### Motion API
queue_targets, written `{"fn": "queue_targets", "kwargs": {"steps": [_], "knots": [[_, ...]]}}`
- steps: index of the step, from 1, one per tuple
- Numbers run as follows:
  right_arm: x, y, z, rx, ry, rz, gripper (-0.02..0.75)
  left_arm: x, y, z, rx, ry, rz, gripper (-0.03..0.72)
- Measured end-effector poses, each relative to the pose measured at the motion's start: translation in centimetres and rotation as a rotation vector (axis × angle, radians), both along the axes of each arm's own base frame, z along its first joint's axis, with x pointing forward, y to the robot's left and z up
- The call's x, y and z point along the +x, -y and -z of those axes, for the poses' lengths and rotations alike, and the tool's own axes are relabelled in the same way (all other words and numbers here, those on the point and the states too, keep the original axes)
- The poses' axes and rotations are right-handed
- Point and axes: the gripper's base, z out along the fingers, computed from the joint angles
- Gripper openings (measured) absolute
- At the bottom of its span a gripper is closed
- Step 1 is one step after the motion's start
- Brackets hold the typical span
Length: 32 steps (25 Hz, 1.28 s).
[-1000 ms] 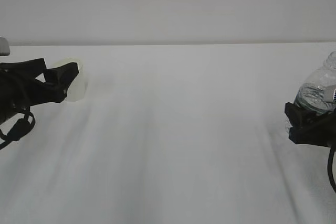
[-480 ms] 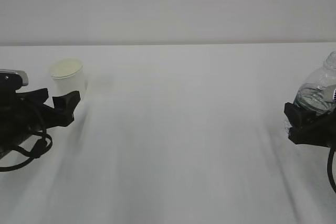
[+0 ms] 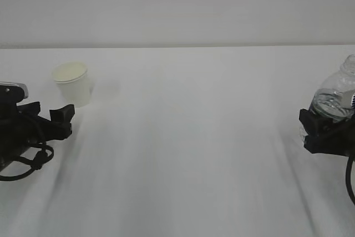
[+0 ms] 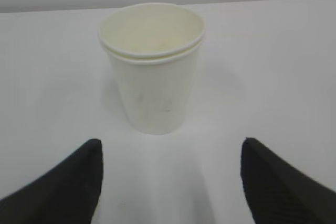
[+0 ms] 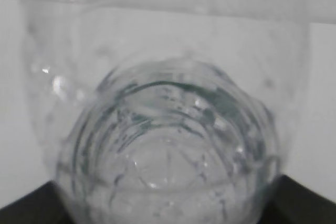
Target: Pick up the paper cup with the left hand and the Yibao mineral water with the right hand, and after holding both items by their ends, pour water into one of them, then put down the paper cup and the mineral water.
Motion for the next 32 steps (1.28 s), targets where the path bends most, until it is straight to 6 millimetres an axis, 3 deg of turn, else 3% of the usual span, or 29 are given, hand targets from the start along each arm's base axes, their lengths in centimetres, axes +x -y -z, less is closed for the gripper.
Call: {"fn": "queue_targets", "kwargs": {"steps": [6, 14, 22, 32], "knots": [[0.0, 0.0, 0.0, 0.0, 0.0, -0.002, 0.465, 1.4, -0.7, 1.8, 0.008, -0.023, -0.032, 0.593], [0.0, 0.0, 0.0, 0.0, 0.0, -0.002, 0.465, 3.5, 0.2, 3.6, 0.016, -0.021, 0.031, 0.593], [0.0, 0.0, 0.0, 0.0, 0.0, -0.002, 0.465, 5.4, 0.8, 3.9, -0.006, 0.015, 0.05, 0.593], [0.0, 0.0, 0.0, 0.0, 0.0, -0.002, 0.465, 5.6, 0.8, 3.8, -0.01, 0.022, 0.04, 0.593]]}}
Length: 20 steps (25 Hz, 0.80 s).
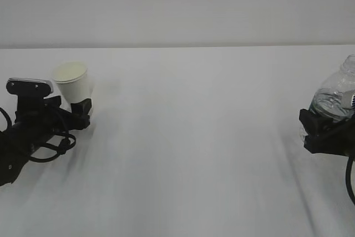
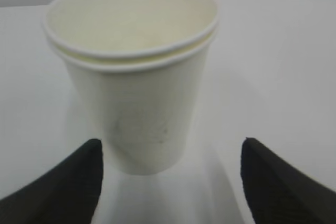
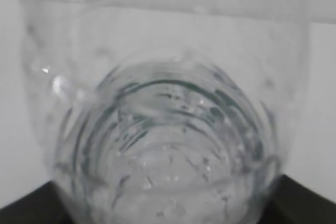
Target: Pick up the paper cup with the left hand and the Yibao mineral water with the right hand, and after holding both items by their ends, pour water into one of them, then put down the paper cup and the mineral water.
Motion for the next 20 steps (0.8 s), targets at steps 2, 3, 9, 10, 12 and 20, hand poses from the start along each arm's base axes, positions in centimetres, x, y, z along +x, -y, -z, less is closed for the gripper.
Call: {"fn": "queue_targets", "kwargs": {"steps": [2, 3, 9, 10, 12, 20], "knots": [[0.0, 0.0, 0.0, 0.0, 0.0, 0.0, 0.464, 0.1, 0.0, -0.1, -0.001, 0.004, -0.002, 0.593], [0.0, 0.0, 0.0, 0.0, 0.0, 0.0, 0.465, 0.2, 0.0, -0.1, -0.002, 0.006, -0.004, 0.593], [0.0, 0.0, 0.0, 0.0, 0.0, 0.0, 0.465, 0.6, 0.1, -0.3, -0.006, 0.021, -0.008, 0.593], [0.0, 0.0, 0.0, 0.0, 0.0, 0.0, 0.465, 0.7, 0.1, -0.3, -0.007, 0.025, -0.008, 0.593], [0.0, 0.0, 0.0, 0.0, 0.0, 0.0, 0.465, 1.2, 0.2, -0.6, -0.01, 0.042, -0.008, 0.593], [0.0, 0.0, 0.0, 0.0, 0.0, 0.0, 0.465, 2.1, 0.2, 0.7, -0.012, 0.035, -0.027, 0.593]]}}
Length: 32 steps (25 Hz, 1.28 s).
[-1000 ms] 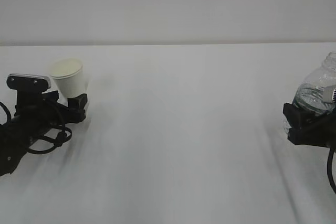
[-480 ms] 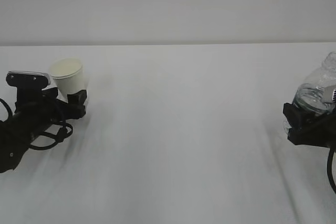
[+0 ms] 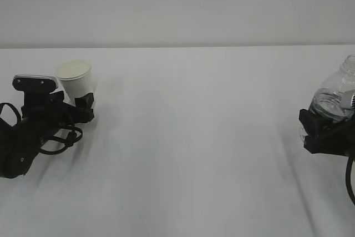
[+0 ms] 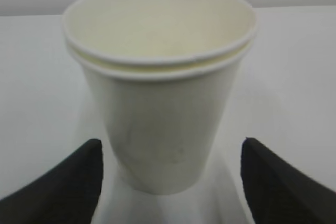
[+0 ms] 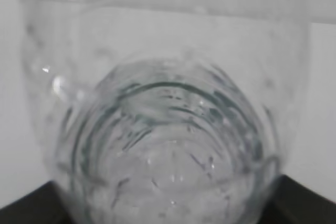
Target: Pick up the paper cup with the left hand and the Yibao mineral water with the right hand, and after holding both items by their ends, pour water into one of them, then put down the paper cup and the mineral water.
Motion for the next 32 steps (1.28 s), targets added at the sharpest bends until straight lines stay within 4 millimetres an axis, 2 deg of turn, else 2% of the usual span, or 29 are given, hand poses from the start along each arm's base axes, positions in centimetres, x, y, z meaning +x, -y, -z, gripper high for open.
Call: {"fn": "queue_targets", "kwargs": {"steps": [15, 22, 32], "knots": [[0.0, 0.0, 0.0, -0.003, 0.0, -0.001, 0.464, 1.6, 0.0, -0.4, -0.011, 0.047, -0.012, 0.594], [0.0, 0.0, 0.0, -0.003, 0.0, -0.001, 0.465, 1.7, 0.0, -0.5, -0.012, 0.05, -0.013, 0.662], [0.0, 0.0, 0.0, -0.004, 0.001, -0.001, 0.464, 1.7, 0.0, -0.4, -0.012, 0.048, -0.018, 0.675]]}}
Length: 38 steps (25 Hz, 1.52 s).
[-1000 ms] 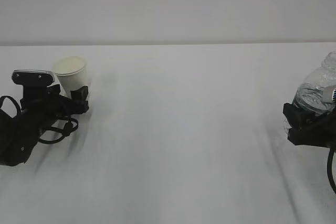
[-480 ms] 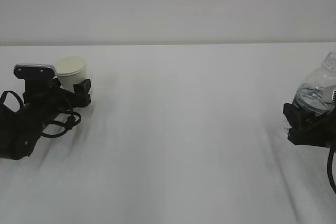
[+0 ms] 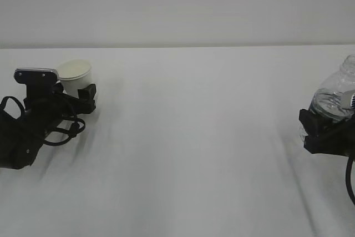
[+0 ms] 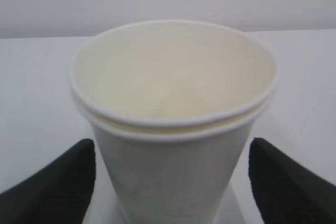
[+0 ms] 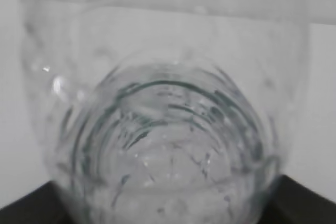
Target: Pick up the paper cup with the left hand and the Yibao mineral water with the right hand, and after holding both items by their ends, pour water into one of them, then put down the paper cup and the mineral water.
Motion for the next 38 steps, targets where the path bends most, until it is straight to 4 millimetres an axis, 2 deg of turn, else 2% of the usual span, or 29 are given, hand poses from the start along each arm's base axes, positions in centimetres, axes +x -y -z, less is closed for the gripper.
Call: {"fn": "queue_targets", "kwargs": {"steps": [4, 10, 38], "knots": [[0.0, 0.0, 0.0, 0.0, 0.0, 0.0, 0.464, 0.5, 0.1, 0.0, -0.002, 0.012, 0.0, 0.677], [0.0, 0.0, 0.0, -0.002, 0.0, -0.001, 0.464, 1.2, 0.2, 1.0, -0.015, 0.01, -0.004, 0.677], [0.0, 0.0, 0.0, -0.004, 0.001, -0.001, 0.464, 2.7, 0.5, 0.1, -0.029, 0.065, -0.008, 0.657]]}}
